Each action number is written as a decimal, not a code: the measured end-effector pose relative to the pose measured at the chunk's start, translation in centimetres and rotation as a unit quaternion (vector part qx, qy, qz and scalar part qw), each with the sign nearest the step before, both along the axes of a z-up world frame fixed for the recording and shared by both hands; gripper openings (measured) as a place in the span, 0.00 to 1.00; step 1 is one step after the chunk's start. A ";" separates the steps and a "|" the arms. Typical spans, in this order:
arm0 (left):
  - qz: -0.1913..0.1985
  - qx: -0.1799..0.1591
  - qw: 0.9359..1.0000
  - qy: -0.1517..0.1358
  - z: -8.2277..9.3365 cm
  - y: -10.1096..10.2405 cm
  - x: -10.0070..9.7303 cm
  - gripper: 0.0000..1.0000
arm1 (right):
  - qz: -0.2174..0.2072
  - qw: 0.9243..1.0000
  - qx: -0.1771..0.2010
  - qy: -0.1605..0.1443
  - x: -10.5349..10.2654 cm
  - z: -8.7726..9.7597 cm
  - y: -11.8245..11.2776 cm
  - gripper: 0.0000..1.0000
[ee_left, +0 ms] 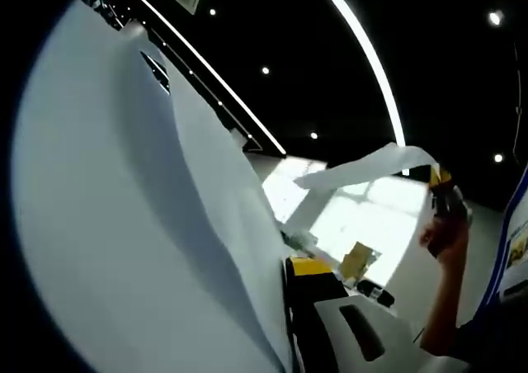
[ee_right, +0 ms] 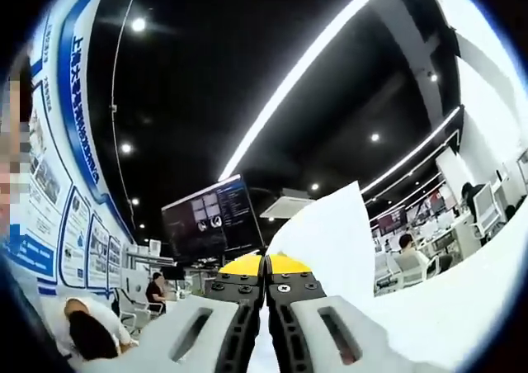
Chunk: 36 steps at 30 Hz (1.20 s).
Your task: Organize the stack of printing papers by aligning and flattening the scattered papers on the table
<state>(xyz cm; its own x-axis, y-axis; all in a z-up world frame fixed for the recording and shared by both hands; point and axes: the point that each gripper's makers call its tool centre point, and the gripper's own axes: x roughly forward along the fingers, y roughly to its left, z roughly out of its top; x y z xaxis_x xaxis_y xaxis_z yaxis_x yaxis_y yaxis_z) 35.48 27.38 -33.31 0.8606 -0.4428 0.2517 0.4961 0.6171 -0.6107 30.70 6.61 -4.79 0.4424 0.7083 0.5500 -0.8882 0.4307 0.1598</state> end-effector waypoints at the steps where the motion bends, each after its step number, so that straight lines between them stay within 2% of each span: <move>1: 0.000 0.000 1.000 0.000 0.0 0.0 0.0 0.08 | 0.002 1.000 0.000 0.000 -0.1 0.0 0.1 0.00; 15: -0.001 0.001 1.000 0.001 0.0 -0.2 0.0 0.08 | 0.027 1.000 0.006 -0.002 -1.2 -0.1 1.0 0.00; 19: 0.000 0.001 1.000 0.001 0.0 -0.1 0.0 0.08 | 0.049 0.999 0.011 0.013 -1.1 -0.5 1.3 0.00; 25: 0.000 0.000 1.000 0.001 0.0 -0.1 0.0 0.08 | 0.057 0.998 0.015 0.024 -0.9 -1.0 1.3 0.00; 29: 0.000 -0.002 1.000 0.000 0.0 0.0 0.0 0.08 | 0.063 0.996 0.012 0.056 0.2 -3.2 1.3 0.00; 31: 0.000 -0.002 1.000 0.000 0.0 0.0 0.0 0.08 | 0.057 0.995 0.009 0.079 1.1 -5.3 1.0 0.00; 32: 0.001 -0.003 1.000 0.000 0.0 0.2 0.1 0.08 | 0.045 0.994 0.011 0.100 1.9 -7.7 0.2 0.00; 34: 0.002 -0.004 1.000 0.000 0.0 0.2 0.0 0.08 | 0.038 0.991 0.008 0.128 2.7 -10.2 -0.4 0.00; 36: 0.002 -0.004 1.000 0.000 0.0 0.2 0.0 0.08 | 0.034 0.990 0.010 0.140 3.1 -11.3 -0.8 0.00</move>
<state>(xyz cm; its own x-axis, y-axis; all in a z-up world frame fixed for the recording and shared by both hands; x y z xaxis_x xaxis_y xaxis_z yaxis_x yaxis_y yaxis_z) 35.49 27.55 -33.27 0.8627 -0.4365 0.2554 0.4932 0.6144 -0.6158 33.75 5.84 -16.10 0.5303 0.7323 0.4272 -0.8352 0.3649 0.4113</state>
